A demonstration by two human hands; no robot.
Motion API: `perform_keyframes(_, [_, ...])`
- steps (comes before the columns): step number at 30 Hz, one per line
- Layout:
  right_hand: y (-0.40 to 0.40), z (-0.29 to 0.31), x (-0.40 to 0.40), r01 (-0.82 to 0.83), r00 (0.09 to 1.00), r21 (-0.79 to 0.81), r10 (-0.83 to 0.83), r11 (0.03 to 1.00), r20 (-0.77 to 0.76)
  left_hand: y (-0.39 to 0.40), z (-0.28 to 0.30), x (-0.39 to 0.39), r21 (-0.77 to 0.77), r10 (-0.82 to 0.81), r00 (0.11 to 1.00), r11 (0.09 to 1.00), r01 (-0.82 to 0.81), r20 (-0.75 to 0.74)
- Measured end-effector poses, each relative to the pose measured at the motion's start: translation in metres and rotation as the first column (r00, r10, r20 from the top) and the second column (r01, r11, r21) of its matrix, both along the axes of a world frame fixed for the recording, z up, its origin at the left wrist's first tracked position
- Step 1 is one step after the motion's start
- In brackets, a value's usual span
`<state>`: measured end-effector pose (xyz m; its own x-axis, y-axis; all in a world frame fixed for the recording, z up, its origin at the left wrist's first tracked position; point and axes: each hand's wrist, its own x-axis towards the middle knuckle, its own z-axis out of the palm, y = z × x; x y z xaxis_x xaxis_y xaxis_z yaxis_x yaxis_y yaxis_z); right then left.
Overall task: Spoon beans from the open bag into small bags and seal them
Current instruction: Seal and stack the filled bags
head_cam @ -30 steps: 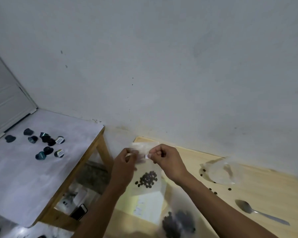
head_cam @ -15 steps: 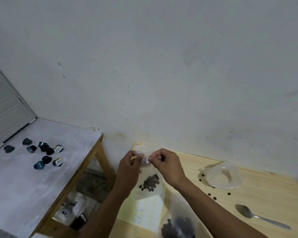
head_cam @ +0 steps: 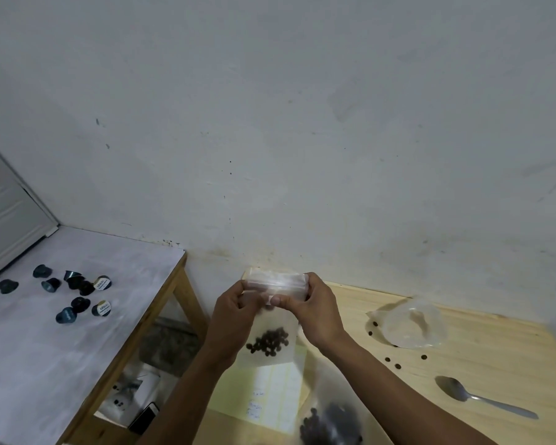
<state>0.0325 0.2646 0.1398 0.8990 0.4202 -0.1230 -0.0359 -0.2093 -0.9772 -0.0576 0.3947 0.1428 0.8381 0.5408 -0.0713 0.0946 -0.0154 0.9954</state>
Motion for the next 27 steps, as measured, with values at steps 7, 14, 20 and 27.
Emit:
perform_keyframes(7, [-0.011, -0.022, 0.005, -0.117, 0.986, 0.088, 0.126, 0.989, -0.110, -0.001, -0.017, 0.006, -0.088, 0.047, 0.996, 0.995, -0.054, -0.077])
perform_keyframes(14, [-0.041, -0.070, 0.006, -0.227, 0.917, 0.014, 0.218, 0.974, -0.335, 0.004, -0.053, 0.033, -0.202, 0.134, 0.970, 0.964, -0.175, -0.202])
perform_keyframes(20, [-0.046, -0.103, 0.038, 0.064, 0.930, -0.121, -0.103, 0.991, -0.352, 0.001, -0.111, 0.053, -0.113, -0.152, 0.842, 0.988, 0.110, -0.518])
perform_keyframes(27, [-0.021, -0.142, 0.073, 0.065, 0.947, -0.248, -0.138, 0.967, -0.289, -0.002, -0.146, 0.094, 0.285, 0.003, 0.789, 0.933, 0.218, -0.614])
